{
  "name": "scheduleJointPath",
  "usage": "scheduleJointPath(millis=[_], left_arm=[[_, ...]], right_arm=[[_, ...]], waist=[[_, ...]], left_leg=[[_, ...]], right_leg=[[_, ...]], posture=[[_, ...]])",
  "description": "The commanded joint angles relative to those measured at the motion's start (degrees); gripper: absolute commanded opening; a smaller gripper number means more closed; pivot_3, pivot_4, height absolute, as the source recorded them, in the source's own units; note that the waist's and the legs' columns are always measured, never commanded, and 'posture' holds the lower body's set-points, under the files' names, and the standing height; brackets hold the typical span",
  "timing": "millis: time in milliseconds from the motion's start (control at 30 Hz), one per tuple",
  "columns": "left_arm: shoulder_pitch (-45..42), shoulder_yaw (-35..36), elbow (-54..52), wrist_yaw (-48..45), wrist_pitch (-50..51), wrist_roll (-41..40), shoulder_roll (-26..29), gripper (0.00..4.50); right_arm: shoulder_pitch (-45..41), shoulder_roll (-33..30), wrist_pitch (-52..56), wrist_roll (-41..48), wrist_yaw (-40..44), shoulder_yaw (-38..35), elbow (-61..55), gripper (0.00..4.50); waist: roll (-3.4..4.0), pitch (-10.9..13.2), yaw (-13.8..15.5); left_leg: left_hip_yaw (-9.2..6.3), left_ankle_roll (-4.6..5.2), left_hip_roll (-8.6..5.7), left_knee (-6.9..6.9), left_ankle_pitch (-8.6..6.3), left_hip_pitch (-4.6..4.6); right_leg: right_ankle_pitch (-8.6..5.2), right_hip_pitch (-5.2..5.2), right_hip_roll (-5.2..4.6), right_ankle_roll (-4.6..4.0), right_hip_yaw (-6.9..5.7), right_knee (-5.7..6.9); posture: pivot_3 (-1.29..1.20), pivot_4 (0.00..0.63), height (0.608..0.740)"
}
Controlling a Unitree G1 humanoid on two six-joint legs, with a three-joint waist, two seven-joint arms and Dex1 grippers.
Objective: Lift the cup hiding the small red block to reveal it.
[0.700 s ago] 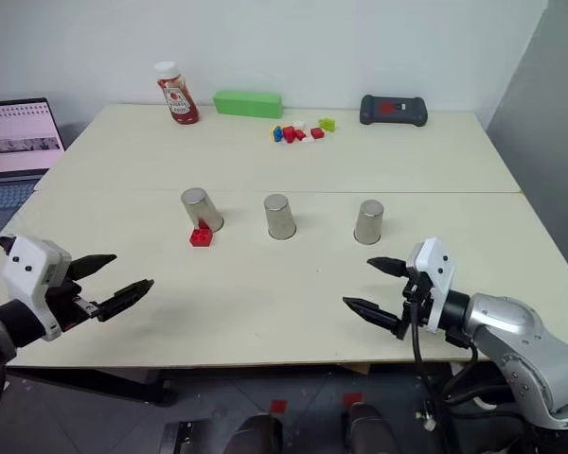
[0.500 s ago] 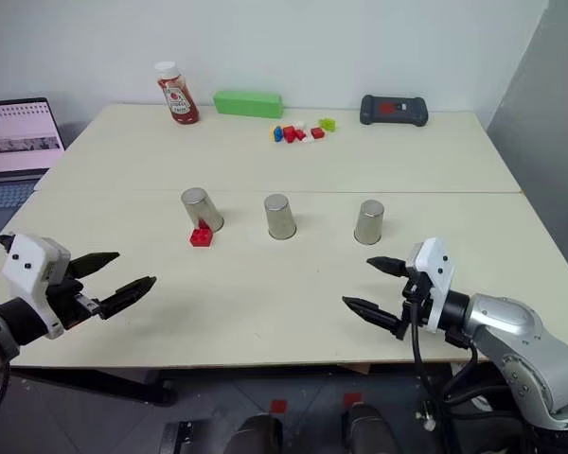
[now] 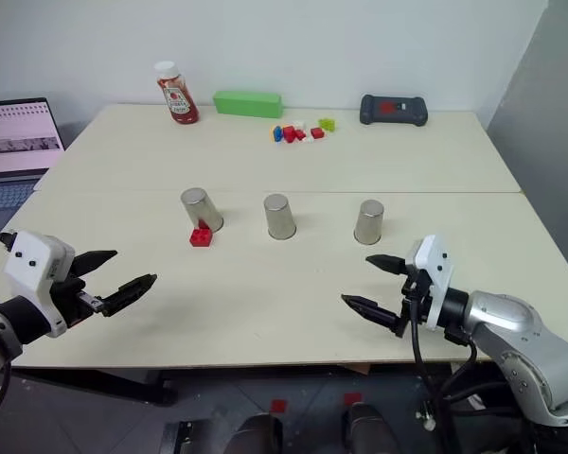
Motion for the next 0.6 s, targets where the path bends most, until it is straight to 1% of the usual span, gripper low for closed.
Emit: scheduleJointPath(millis=[33, 600], left_arm=[[0.32, 2.11, -2.33, 0.52, 0.53, -0.58, 0.19, 4.48], [0.83, 2.76, -2.39, 0.82, 0.98, -0.44, 0.24, 4.48]], right_arm=[[-0.73, -0.48, -1.17, 0.31, 0.84, -0.23, -0.68, 4.50], [-2.88, -0.24, -1.38, 0.17, 1.38, 1.02, 0.20, 4.50]], waist=[[0.00, 0.00, 0.00], [0.00, 0.00, 0.00]], left_leg=[[0.00, 0.00, 0.00, 0.00, 0.00, 0.00], [0.00, 0.00, 0.00, 0.00, 0.00, 0.00]], right_leg=[[0.00, 0.00, 0.00, 0.00, 0.00, 0.00], [-0.01, 0.00, 0.00, -0.01, 0.00, 0.00]], posture=[[0.00, 0.150, 0.740], [0.00, 0.150, 0.740]])
